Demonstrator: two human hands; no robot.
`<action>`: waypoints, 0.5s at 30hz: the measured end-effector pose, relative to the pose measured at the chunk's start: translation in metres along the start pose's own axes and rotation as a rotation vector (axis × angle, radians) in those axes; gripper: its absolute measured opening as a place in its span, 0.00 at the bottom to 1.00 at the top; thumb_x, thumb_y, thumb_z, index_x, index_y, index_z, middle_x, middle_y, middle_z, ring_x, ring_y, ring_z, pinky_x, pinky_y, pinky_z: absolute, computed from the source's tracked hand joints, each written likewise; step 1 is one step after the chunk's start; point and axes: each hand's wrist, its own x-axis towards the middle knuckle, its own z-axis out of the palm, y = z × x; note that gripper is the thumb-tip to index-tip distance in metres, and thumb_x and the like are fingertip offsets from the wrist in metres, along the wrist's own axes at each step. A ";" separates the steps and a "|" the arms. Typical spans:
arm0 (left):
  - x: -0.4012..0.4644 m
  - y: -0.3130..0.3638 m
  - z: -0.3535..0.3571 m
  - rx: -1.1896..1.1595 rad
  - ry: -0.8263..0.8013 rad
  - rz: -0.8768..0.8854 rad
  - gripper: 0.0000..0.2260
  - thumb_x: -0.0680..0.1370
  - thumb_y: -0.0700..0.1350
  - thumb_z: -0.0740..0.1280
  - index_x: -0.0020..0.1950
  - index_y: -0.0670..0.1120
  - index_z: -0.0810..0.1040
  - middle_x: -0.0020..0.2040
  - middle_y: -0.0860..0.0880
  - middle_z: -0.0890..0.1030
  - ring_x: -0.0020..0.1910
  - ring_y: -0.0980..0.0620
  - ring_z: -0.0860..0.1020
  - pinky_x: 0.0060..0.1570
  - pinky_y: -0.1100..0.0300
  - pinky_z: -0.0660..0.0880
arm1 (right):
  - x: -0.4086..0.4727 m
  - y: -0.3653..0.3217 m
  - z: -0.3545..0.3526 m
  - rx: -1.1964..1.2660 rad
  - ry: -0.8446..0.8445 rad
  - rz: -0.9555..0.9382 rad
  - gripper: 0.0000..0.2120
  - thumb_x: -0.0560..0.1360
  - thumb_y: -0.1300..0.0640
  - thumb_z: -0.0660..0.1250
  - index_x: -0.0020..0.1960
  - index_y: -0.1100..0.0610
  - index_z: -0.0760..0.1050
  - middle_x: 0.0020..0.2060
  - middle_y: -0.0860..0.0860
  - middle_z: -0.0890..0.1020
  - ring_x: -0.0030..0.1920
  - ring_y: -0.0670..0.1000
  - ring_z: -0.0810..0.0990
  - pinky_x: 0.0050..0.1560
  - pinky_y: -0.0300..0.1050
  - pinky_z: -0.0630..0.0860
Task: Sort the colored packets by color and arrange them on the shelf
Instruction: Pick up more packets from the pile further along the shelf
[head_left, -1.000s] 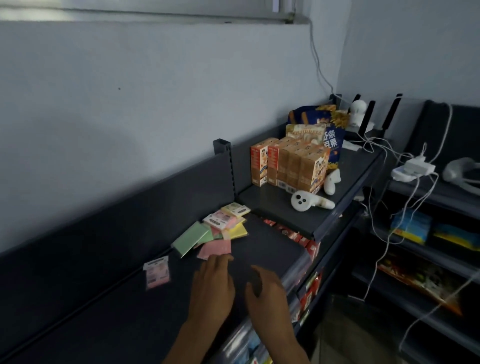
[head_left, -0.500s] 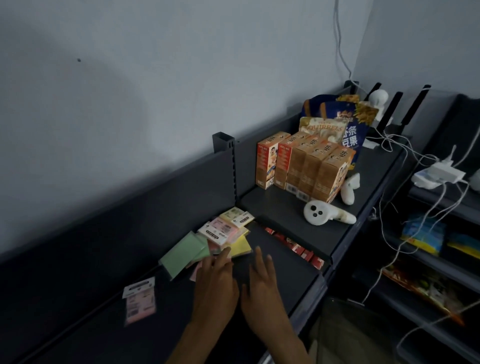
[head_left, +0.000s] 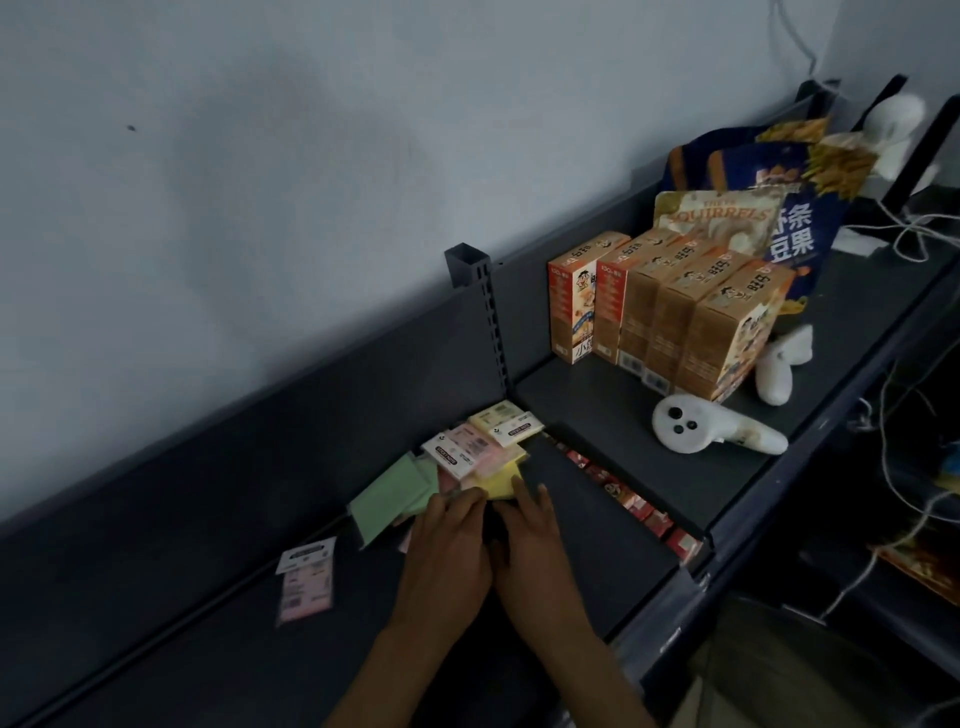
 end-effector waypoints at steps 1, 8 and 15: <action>0.000 0.002 0.000 0.008 0.011 0.000 0.17 0.79 0.42 0.55 0.65 0.49 0.76 0.66 0.55 0.74 0.60 0.52 0.70 0.57 0.59 0.70 | 0.003 0.001 -0.003 0.089 0.070 0.023 0.19 0.82 0.61 0.61 0.73 0.52 0.71 0.77 0.47 0.62 0.80 0.52 0.53 0.77 0.36 0.52; -0.008 0.009 -0.010 0.032 0.026 0.012 0.19 0.73 0.35 0.57 0.60 0.48 0.76 0.60 0.53 0.73 0.56 0.51 0.70 0.55 0.59 0.69 | 0.038 0.014 -0.020 0.178 0.067 0.015 0.19 0.76 0.72 0.64 0.64 0.57 0.78 0.60 0.50 0.75 0.56 0.44 0.74 0.56 0.21 0.65; -0.006 0.013 -0.022 0.004 0.128 0.020 0.11 0.79 0.42 0.61 0.59 0.47 0.78 0.61 0.52 0.74 0.58 0.52 0.70 0.60 0.55 0.71 | 0.034 0.019 -0.024 0.172 0.259 -0.148 0.11 0.75 0.71 0.69 0.51 0.58 0.83 0.49 0.47 0.79 0.47 0.44 0.79 0.52 0.30 0.74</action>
